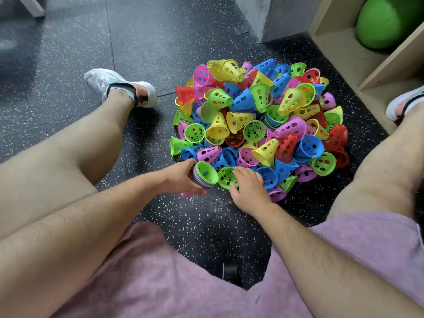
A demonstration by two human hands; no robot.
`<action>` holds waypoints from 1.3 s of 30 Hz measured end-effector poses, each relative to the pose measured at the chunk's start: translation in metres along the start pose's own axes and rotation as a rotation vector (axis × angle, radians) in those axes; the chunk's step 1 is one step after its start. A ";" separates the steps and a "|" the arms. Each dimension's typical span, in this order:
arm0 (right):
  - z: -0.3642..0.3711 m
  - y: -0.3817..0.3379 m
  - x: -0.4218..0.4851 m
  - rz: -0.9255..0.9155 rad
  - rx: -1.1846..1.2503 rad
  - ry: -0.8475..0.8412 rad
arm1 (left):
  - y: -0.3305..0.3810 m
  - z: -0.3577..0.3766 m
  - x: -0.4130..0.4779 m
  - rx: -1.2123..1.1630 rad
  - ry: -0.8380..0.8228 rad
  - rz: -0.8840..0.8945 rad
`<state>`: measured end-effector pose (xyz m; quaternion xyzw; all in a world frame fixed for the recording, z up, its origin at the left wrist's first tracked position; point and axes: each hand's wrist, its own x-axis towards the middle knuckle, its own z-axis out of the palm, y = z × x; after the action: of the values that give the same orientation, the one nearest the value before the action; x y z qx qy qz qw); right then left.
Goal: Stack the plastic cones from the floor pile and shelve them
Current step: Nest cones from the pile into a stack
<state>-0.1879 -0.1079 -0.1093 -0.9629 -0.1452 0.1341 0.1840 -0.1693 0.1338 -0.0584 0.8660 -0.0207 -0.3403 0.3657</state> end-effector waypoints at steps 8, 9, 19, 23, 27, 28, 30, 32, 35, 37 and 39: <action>-0.025 -0.006 0.003 0.214 0.506 0.269 | 0.002 -0.003 0.000 0.001 0.030 -0.024; -0.030 -0.009 0.004 0.217 0.535 0.298 | 0.004 -0.004 -0.001 -0.002 0.033 -0.020; -0.047 -0.033 0.006 0.060 0.561 0.259 | 0.010 -0.005 -0.002 -0.041 0.058 0.034; -0.047 -0.038 0.004 -0.010 0.552 0.168 | 0.013 -0.005 -0.002 -0.075 0.064 0.063; -0.044 -0.042 0.004 -0.045 0.552 0.104 | 0.016 -0.006 -0.001 -0.125 0.085 0.085; -0.043 -0.042 0.005 -0.046 0.554 0.094 | 0.016 -0.005 -0.001 -0.115 0.095 0.090; -0.040 -0.041 0.007 -0.041 0.558 0.082 | 0.018 -0.005 -0.001 -0.114 0.105 0.097; -0.038 -0.041 0.007 -0.041 0.564 0.065 | 0.019 -0.005 -0.001 -0.119 0.098 0.110; -0.039 -0.038 0.005 -0.056 0.555 -0.040 | 0.020 -0.005 -0.002 -0.090 0.072 0.101; -0.037 -0.032 0.005 -0.064 0.539 -0.117 | 0.018 -0.004 -0.002 -0.059 0.029 0.087; -0.035 -0.024 0.006 -0.044 0.545 -0.135 | 0.013 -0.002 0.001 -0.053 0.001 0.083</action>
<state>-0.1765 -0.0957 -0.0698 -0.8634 -0.1363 0.2279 0.4290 -0.1646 0.1256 -0.0493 0.8545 -0.0474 -0.3250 0.4024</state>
